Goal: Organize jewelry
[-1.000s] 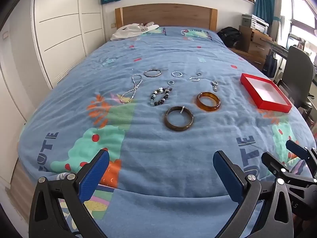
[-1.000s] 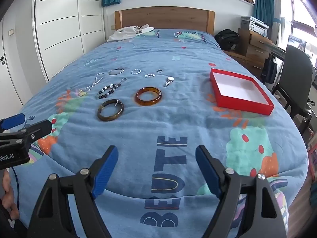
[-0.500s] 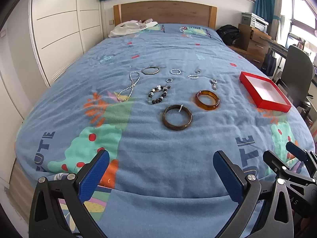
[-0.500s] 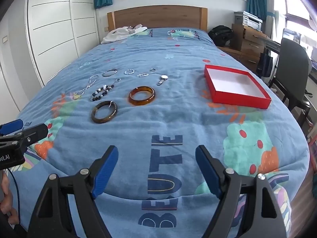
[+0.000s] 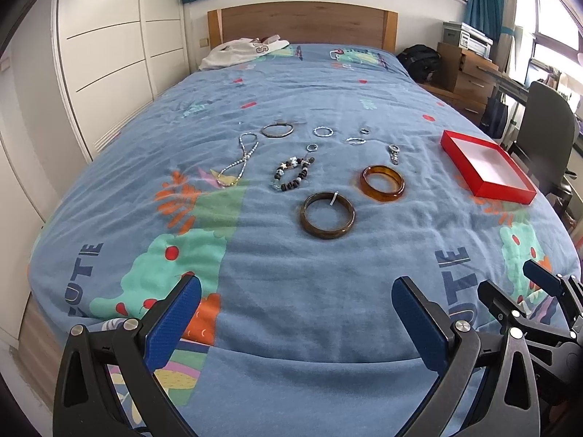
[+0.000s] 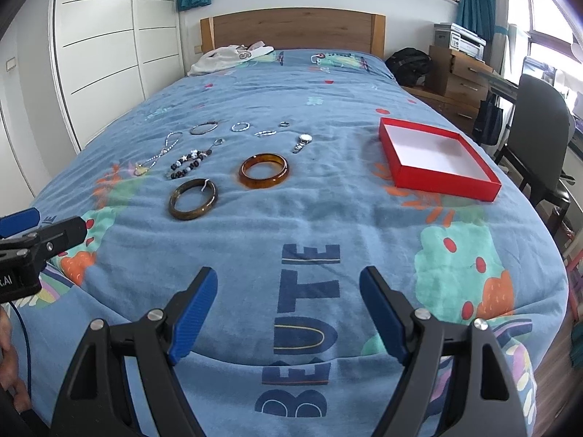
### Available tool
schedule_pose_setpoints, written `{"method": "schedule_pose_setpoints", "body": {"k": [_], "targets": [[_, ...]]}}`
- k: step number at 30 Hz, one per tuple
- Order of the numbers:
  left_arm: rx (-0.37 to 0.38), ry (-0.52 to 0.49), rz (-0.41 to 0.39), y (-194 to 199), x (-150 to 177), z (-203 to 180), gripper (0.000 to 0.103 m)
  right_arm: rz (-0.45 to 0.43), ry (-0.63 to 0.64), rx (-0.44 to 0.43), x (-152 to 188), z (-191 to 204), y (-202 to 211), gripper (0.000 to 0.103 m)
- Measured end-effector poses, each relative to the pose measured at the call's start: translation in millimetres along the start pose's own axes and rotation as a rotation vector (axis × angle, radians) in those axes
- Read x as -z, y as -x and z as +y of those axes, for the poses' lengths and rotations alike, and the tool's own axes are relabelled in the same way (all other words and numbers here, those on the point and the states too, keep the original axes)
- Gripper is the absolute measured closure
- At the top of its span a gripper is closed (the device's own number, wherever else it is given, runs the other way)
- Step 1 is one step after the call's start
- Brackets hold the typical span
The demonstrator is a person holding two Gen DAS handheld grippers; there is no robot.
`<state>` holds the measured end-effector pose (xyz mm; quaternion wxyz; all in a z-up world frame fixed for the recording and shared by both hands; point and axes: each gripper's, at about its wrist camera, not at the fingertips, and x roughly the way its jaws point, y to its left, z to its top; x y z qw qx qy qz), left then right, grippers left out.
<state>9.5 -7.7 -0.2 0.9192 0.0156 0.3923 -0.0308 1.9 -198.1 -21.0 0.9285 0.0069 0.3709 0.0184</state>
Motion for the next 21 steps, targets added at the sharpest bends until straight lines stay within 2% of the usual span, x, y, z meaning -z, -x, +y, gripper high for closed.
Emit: {"method": "schedule_pose_setpoints", "body": {"k": [21], "targets": [[0.005, -0.058, -0.018, 14.5, -3.5, -9.6, 0.001, -0.038, 0.031, 0.006, -5.3, 6.9, 15.1, 0.023]]}}
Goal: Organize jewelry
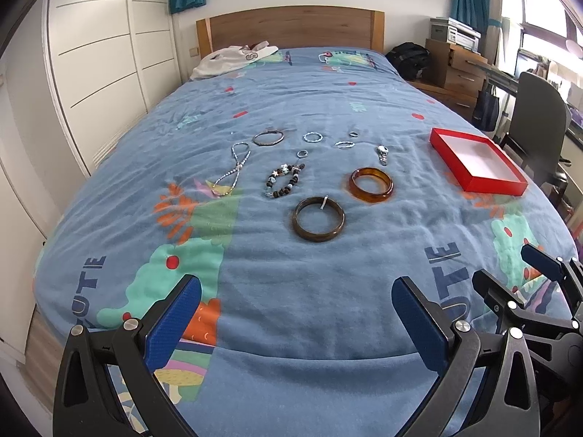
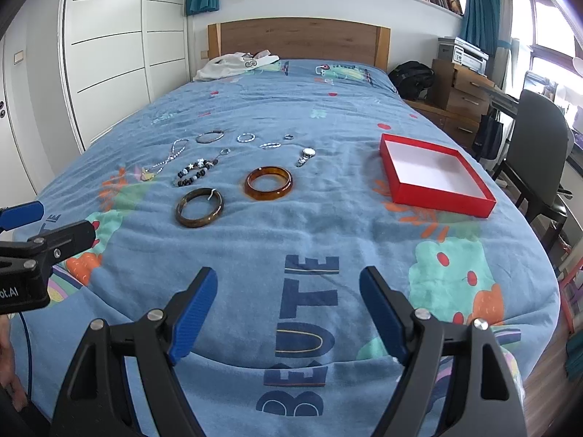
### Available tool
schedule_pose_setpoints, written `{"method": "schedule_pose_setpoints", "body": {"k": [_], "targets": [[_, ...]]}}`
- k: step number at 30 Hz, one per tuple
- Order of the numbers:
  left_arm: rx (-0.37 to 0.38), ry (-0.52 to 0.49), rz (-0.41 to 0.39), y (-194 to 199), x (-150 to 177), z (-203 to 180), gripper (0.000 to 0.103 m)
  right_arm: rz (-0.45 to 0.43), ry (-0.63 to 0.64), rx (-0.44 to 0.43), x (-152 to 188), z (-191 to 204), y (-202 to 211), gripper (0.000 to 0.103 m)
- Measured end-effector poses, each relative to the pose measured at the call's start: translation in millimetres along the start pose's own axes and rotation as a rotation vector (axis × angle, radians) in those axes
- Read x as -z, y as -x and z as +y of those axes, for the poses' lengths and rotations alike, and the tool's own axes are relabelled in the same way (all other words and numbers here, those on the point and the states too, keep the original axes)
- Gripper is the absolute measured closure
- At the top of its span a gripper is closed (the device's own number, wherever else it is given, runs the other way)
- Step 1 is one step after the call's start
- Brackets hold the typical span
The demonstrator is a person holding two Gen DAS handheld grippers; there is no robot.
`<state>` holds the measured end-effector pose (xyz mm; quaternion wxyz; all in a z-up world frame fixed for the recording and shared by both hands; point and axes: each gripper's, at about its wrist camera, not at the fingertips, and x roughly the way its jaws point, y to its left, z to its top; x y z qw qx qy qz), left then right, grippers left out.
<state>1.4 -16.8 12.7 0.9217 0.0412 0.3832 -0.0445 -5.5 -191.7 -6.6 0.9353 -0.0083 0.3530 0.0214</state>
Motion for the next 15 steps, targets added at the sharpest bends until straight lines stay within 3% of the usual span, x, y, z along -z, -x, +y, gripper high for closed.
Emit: {"method": "schedule_pose_setpoints", "body": {"k": [15], "targets": [[0.008, -0.019, -0.010, 3.9, -2.2, -8.4, 0.001, -0.016, 0.008, -0.002, -2.2, 1.8, 5.1, 0.023]]}}
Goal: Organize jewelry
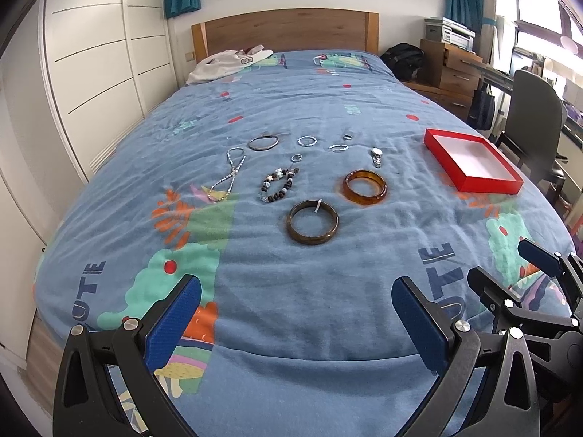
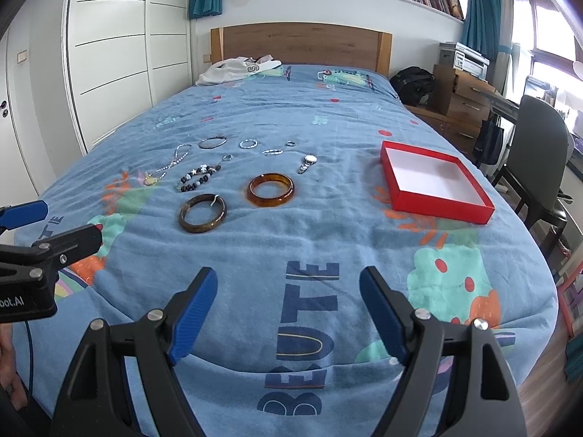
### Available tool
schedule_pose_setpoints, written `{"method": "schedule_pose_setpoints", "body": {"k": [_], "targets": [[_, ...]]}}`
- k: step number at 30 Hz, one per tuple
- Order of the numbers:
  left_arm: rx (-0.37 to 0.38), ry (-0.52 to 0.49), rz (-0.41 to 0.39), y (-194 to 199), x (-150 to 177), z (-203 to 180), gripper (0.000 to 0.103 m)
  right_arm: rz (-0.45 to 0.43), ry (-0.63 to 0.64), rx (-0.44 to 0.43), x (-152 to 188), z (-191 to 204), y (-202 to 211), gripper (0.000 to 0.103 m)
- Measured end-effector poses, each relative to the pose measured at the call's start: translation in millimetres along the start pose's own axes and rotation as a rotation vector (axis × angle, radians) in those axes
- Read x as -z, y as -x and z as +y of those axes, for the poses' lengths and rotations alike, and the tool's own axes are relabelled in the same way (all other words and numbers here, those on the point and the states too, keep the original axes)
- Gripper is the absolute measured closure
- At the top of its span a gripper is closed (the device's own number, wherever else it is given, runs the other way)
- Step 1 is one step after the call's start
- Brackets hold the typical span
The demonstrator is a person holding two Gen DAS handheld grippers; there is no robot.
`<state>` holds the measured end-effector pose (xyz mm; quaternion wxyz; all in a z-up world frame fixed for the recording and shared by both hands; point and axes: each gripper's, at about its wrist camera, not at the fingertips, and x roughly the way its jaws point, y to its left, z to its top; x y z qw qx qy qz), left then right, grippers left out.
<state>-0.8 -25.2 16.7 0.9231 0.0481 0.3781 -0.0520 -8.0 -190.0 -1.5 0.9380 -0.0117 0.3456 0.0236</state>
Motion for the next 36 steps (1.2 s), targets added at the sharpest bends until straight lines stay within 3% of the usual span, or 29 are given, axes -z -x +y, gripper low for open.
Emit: {"method": "schedule_pose_setpoints", "body": {"k": [36], "targets": [[0.034, -0.044, 0.052, -19.7, 2.6, -14.6, 0.001, 0.028, -0.070, 0.005, -2.5, -18.3, -7.5, 0.023]]}}
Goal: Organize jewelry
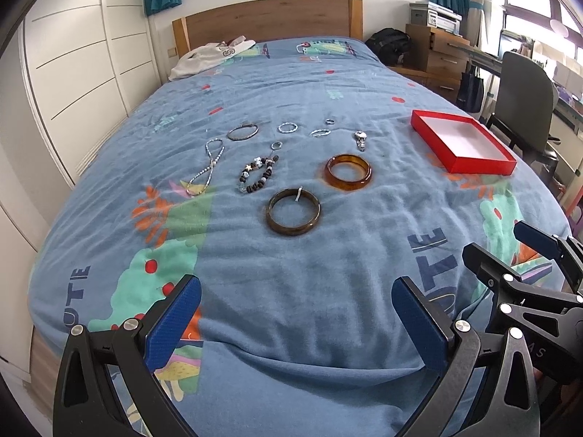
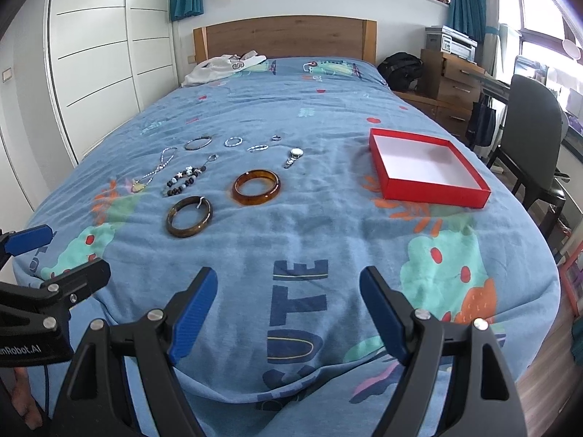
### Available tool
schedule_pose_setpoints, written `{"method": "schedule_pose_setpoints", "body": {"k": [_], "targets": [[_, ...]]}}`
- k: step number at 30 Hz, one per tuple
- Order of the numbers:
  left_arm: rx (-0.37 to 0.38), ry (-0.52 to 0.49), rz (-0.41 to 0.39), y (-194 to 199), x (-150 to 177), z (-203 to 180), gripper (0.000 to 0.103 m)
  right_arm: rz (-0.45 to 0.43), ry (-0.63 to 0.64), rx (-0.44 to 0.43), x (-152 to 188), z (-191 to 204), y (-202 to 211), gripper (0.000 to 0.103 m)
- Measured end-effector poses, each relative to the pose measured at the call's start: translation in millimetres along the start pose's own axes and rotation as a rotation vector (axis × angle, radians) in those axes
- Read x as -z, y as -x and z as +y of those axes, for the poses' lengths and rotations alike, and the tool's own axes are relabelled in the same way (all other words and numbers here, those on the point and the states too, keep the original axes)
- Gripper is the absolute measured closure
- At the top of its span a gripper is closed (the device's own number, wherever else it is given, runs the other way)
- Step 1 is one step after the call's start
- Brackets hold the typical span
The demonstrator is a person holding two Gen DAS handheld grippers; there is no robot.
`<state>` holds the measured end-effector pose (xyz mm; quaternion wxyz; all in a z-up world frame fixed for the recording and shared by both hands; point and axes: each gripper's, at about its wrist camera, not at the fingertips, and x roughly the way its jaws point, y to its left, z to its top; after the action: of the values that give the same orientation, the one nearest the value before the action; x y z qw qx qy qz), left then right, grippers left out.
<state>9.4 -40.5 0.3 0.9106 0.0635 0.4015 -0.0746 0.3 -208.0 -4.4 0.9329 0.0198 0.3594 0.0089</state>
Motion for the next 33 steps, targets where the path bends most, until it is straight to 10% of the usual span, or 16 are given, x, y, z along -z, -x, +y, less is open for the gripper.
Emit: {"method": "schedule_pose_setpoints", "body": {"k": [33], "targets": [[0.039, 0.118, 0.100, -71.2, -25.5, 60.6, 0.001, 0.041, -0.001, -0.054, -46.4, 14.3, -56.5, 0.023]]}}
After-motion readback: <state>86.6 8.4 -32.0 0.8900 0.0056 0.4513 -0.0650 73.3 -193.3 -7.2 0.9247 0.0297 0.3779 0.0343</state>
